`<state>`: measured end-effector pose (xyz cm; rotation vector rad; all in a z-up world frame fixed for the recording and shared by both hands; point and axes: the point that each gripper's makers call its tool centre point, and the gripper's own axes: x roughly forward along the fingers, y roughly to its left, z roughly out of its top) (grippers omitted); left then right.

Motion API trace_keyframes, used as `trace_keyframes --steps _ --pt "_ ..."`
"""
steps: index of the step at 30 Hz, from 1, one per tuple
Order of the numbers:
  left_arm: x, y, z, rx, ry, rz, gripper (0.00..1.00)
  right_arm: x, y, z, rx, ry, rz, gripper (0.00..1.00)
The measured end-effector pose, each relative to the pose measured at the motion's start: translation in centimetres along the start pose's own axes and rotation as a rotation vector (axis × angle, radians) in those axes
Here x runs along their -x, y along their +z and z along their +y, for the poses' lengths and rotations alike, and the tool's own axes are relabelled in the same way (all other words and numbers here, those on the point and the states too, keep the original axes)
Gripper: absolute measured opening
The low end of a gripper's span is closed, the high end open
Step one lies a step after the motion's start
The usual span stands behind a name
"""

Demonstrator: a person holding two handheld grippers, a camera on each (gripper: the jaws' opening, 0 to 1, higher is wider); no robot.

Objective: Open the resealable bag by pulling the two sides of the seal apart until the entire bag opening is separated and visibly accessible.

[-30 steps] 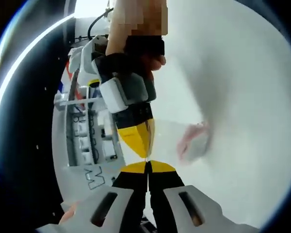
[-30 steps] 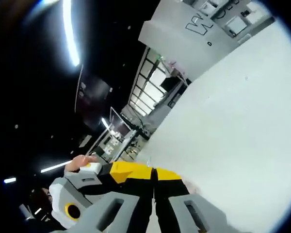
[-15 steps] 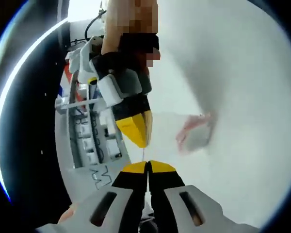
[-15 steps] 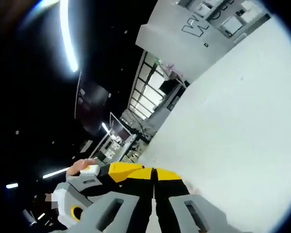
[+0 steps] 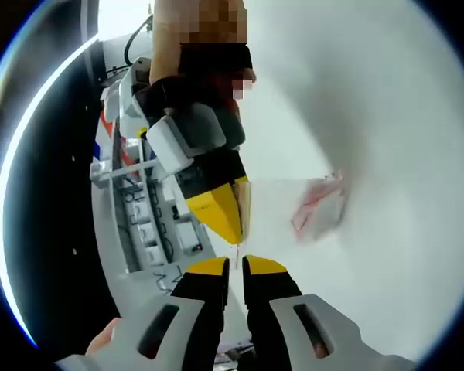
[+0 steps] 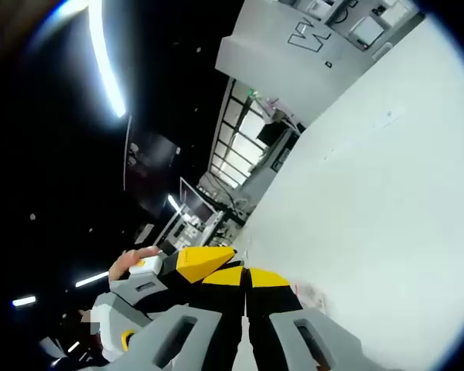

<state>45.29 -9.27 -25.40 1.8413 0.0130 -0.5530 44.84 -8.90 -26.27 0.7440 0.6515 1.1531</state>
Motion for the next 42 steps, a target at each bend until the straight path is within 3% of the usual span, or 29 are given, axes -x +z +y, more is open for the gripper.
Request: trace_keyframes --steps 13,30,36,42 --pt "0.2 0.3 -0.9 -0.038 -0.039 -0.011 0.08 -0.4 0.1 0.2 -0.022 0.014 0.006 0.0" --pt "0.4 0.3 -1.1 -0.007 -0.049 -0.009 0.02 -0.4 -0.5 0.6 -0.064 0.032 0.014 0.0" --pt "0.7 0.3 -0.9 0.065 -0.053 -0.04 0.01 -0.3 -0.2 0.2 -0.043 0.017 0.017 0.0" --pt "0.6 0.3 -1.0 0.11 -0.057 -0.039 0.0 -0.3 -0.1 0.2 0.032 -0.013 0.019 0.0"
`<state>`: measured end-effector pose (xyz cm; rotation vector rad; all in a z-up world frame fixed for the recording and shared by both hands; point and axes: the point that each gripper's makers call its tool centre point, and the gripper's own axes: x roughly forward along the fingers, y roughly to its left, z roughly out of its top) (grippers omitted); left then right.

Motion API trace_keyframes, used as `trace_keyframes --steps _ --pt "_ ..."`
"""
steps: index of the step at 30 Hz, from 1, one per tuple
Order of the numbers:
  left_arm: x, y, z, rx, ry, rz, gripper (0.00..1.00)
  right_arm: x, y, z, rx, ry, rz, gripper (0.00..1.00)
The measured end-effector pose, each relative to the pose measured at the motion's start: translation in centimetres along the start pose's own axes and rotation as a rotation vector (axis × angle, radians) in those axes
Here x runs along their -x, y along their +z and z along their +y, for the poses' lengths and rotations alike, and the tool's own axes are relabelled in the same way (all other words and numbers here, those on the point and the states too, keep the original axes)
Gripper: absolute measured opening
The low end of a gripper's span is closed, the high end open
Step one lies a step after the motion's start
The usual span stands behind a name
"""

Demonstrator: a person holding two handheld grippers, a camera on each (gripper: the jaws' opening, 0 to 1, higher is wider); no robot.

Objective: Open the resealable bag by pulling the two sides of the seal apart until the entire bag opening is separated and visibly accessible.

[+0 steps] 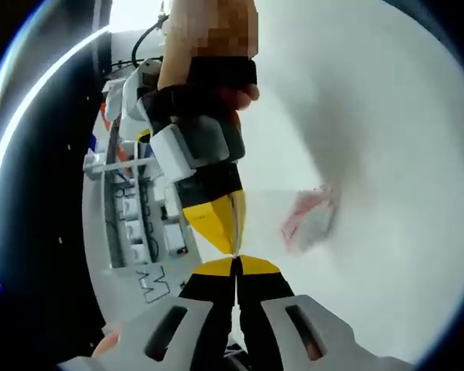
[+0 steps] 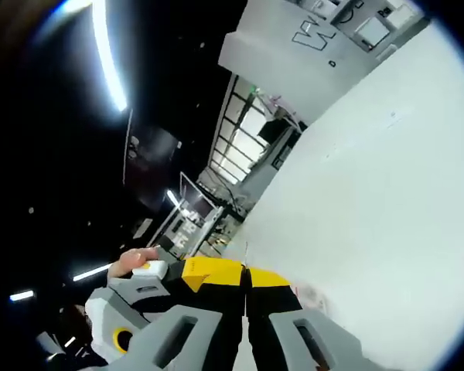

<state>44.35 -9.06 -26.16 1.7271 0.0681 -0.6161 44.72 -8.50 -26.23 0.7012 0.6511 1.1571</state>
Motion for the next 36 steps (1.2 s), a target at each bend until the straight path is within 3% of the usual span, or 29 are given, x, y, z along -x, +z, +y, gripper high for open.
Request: trace_keyframes --steps 27,31,32,34,35,36 --pt "0.3 0.8 -0.3 0.006 0.003 -0.018 0.0 -0.1 0.7 -1.1 0.08 -0.066 -0.016 0.0" --pt "0.3 0.6 -0.3 0.022 -0.007 -0.017 0.0 0.3 1.1 -2.0 0.056 -0.08 -0.035 0.0" --pt "0.4 0.8 0.2 -0.032 0.022 -0.023 0.0 0.2 0.8 -1.8 0.05 -0.07 -0.026 0.0" --pt "0.3 0.5 -0.2 0.024 -0.001 -0.009 0.0 0.3 1.0 -1.6 0.05 -0.071 -0.033 0.0" --pt "0.4 0.8 0.1 -0.023 0.017 -0.025 0.0 0.2 0.9 -1.5 0.048 -0.068 -0.029 0.0" --pt "0.4 0.7 -0.1 0.004 0.005 -0.021 0.0 0.3 1.1 -1.6 0.047 -0.072 -0.038 0.0"
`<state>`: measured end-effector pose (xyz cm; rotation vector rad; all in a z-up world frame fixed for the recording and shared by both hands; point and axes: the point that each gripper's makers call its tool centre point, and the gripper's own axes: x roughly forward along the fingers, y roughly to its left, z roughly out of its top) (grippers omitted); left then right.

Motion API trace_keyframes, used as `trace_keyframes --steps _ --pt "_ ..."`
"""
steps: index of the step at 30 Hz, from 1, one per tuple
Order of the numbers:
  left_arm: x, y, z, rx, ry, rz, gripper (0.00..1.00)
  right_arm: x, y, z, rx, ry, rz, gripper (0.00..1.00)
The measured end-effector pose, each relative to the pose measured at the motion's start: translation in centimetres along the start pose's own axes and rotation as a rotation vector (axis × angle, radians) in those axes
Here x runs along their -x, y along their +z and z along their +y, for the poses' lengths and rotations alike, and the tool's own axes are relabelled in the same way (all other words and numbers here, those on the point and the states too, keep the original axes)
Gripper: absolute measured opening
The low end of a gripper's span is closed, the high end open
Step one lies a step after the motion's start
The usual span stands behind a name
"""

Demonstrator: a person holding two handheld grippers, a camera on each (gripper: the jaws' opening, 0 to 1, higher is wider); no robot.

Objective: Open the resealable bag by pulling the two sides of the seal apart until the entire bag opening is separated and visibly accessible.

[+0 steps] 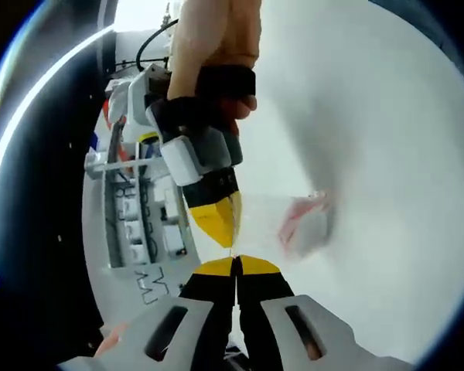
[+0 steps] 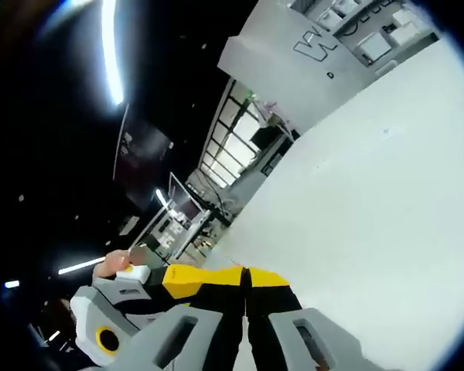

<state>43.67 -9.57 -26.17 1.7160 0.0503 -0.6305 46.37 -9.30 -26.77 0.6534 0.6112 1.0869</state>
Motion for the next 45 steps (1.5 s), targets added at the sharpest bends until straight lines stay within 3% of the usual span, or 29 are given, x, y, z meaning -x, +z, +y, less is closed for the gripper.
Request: trace_keyframes --steps 35,45 --pt "1.5 1.7 0.3 -0.009 0.017 -0.046 0.0 1.2 2.3 -2.1 0.03 -0.054 -0.042 0.0" --pt "1.3 1.6 0.1 -0.084 0.031 -0.02 0.01 1.2 2.5 -1.8 0.024 -0.044 -0.045 0.0"
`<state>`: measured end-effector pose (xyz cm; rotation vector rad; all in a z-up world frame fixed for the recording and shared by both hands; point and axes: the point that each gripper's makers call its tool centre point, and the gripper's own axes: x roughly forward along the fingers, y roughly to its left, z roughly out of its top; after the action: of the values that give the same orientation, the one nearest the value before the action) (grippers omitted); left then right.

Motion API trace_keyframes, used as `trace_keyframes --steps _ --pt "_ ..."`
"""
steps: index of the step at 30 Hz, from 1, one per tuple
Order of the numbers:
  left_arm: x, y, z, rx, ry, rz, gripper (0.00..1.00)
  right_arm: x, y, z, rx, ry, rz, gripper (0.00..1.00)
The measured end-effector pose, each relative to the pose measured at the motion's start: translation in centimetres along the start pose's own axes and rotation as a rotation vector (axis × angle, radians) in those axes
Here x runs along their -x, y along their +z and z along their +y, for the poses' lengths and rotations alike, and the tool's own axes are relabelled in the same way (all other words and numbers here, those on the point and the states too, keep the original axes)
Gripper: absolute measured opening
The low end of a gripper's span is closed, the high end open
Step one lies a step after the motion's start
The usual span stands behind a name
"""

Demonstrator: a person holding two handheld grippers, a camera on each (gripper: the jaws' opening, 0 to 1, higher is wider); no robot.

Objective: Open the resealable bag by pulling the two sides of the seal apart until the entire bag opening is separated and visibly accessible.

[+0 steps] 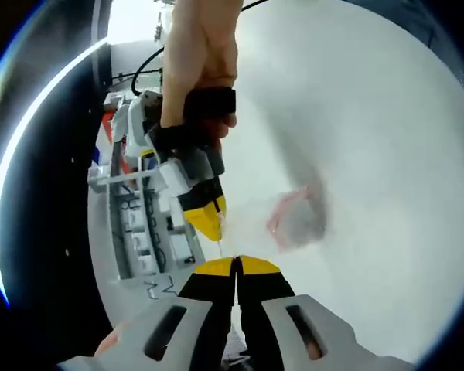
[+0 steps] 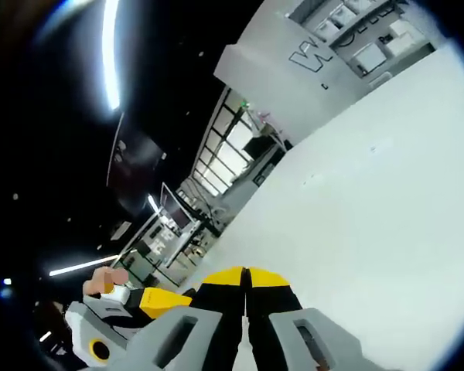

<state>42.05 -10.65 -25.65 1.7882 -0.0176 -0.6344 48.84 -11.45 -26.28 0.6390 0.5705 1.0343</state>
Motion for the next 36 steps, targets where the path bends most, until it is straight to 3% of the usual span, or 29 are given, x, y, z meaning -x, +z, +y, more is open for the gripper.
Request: trace_keyframes --steps 1,13,21,36 --pt "-0.02 0.29 0.08 -0.043 0.009 -0.009 0.01 0.07 -0.1 0.11 -0.002 0.001 -0.002 0.0" --pt "-0.25 -0.07 -0.23 -0.052 -0.003 0.007 0.02 -0.03 -0.52 0.82 -0.022 0.024 0.004 0.0" --pt "-0.16 0.17 -0.02 -0.032 0.003 -0.008 0.11 -0.02 -0.68 0.89 -0.038 0.031 0.004 0.0" --pt "-0.03 0.33 0.03 -0.021 0.005 -0.02 0.14 0.0 -0.63 0.94 -0.04 0.032 0.005 0.0"
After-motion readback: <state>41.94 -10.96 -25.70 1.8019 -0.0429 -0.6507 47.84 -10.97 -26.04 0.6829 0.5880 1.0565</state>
